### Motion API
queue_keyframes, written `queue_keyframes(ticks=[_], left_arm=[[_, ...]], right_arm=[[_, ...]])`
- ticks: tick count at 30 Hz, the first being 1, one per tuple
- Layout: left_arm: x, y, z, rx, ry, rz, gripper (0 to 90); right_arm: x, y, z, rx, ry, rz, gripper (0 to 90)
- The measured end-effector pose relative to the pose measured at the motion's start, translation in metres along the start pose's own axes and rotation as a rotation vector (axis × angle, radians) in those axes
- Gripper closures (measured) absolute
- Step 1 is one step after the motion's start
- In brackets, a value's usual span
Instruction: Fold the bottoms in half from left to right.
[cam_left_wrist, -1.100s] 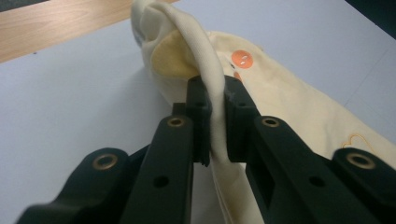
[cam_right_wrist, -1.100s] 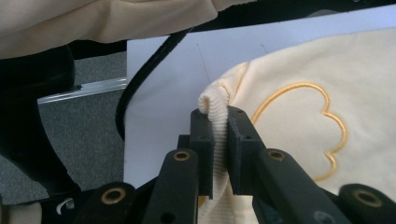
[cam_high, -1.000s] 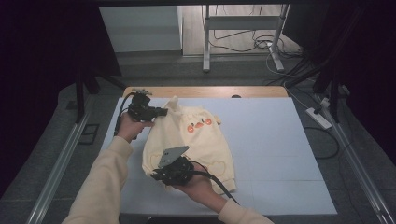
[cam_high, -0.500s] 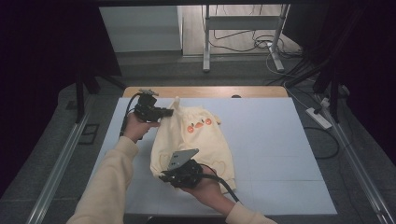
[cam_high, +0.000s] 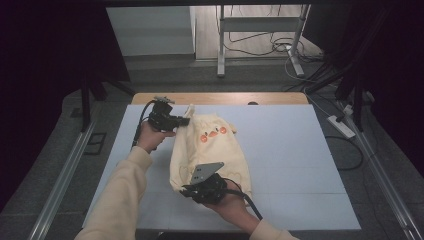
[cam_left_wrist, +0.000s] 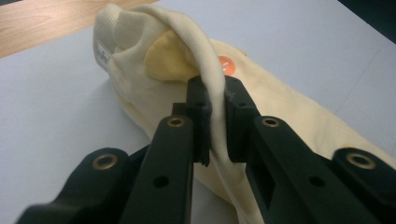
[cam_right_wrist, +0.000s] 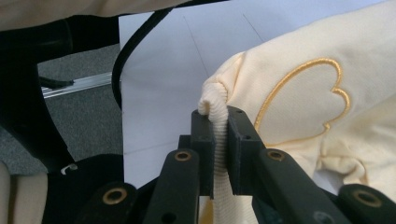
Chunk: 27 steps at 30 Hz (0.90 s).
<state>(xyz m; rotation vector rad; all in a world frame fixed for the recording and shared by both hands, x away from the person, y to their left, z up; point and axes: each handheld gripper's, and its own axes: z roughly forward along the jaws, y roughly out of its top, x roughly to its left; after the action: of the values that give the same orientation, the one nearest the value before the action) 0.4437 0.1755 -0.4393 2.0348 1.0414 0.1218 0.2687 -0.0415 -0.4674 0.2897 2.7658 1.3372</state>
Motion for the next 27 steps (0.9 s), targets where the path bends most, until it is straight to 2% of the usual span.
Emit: queue_keyframes(ticks=[10, 27], left_arm=[[-0.004, 0.001, 0.006, 0.0, 0.012, -0.002, 82.4], [-0.009, 0.003, 0.015, -0.003, 0.013, 0.001, 82.2]], right_arm=[[-0.004, -0.01, -0.015, -0.012, -0.019, 0.031, 82.2], [-0.008, -0.023, -0.035, -0.007, -0.064, 0.055, 82.3]])
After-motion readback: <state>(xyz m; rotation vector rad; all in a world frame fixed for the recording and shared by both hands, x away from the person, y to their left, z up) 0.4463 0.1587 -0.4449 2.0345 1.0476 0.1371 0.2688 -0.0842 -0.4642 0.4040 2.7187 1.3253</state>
